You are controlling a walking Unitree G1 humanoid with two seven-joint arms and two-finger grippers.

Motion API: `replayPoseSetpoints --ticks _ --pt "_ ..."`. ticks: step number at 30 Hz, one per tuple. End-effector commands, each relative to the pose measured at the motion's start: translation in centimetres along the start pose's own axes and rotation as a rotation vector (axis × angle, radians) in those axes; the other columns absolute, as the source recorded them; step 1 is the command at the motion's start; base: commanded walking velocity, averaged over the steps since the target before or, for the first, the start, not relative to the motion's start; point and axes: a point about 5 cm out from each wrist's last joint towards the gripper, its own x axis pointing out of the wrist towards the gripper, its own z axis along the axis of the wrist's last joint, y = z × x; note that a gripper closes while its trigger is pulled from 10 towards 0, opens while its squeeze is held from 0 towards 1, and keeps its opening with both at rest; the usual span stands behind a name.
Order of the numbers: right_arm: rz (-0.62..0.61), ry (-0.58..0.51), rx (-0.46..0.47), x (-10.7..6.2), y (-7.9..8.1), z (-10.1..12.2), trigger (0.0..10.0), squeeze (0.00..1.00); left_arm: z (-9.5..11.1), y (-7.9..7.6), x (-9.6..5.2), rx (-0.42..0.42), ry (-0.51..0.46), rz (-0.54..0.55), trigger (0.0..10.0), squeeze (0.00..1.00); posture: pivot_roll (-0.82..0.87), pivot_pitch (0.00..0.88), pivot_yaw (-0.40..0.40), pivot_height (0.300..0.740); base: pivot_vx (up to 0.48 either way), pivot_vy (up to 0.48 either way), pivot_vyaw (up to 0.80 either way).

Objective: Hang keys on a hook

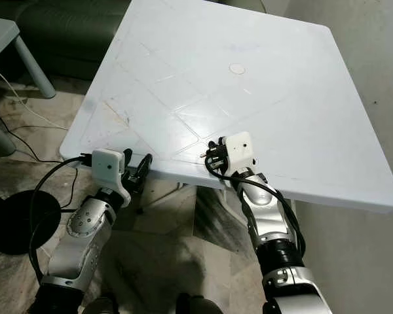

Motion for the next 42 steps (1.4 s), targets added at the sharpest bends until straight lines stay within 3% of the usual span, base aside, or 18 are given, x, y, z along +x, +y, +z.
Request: replayPoseSetpoints --ticks 1,7,8,9,10,11,25,32,35,42 --pt "-0.010 0.040 0.002 -0.3 -0.3 -0.8 10.0 0.00 -0.4 -0.3 -0.1 -0.003 0.014 -0.001 10.0 0.00 0.12 0.228 -0.147 0.740 0.000 0.000 0.00" --pt "-0.018 0.046 0.006 -0.3 -0.3 -0.9 10.0 0.00 -0.4 -0.3 -0.2 -0.004 0.014 0.002 10.0 0.00 0.12 0.228 -0.147 0.740 0.000 0.000 0.00" --pt "-0.018 0.042 0.003 -0.3 -0.4 -0.9 2.7 0.00 -0.4 -0.3 -0.1 -0.004 0.013 0.002 10.0 0.00 0.13 0.227 -0.148 0.740 0.000 0.000 0.00" --pt "-0.022 0.037 -0.003 -0.3 -0.4 -0.8 1.0 0.00 -0.4 -0.3 -0.1 -0.004 0.013 0.003 10.0 0.00 0.13 0.227 -0.148 0.740 0.000 0.000 0.00" --pt "-0.026 0.034 -0.007 -0.3 -0.4 -0.8 1.0 0.00 -0.3 -0.3 -0.1 -0.003 0.013 0.003 10.0 0.00 0.13 0.227 -0.148 0.740 0.000 0.000 0.00" --pt "-0.025 0.035 0.000 -0.3 -0.5 -0.8 0.0 0.00 -0.4 -0.3 -0.1 -0.003 0.013 0.003 10.0 0.00 0.12 0.225 -0.148 0.740 0.000 0.000 0.00" --pt "-0.036 0.023 -0.003 -0.3 -0.8 -0.5 0.0 0.00 -0.3 -0.3 0.0 -0.007 0.011 0.001 10.0 0.00 0.12 0.224 -0.147 0.740 0.000 0.000 0.00" --pt "-0.081 -0.030 0.063 0.2 -1.5 1.1 0.0 0.00 0.5 0.1 0.7 -0.058 -0.015 0.035 10.0 0.00 0.12 0.210 -0.144 0.740 0.000 0.000 0.00" --pt "-0.116 -0.063 0.078 0.3 -2.2 2.2 0.0 0.00 1.5 1.1 1.2 -0.121 -0.045 0.101 10.0 0.00 0.11 0.199 -0.137 0.740 0.000 0.000 0.00" --pt "-0.185 -0.129 0.101 -0.1 -3.6 3.9 0.0 0.00 3.6 3.6 1.9 -0.051 -0.104 0.163 10.0 0.00 0.10 0.161 -0.125 0.740 0.000 0.000 0.00"
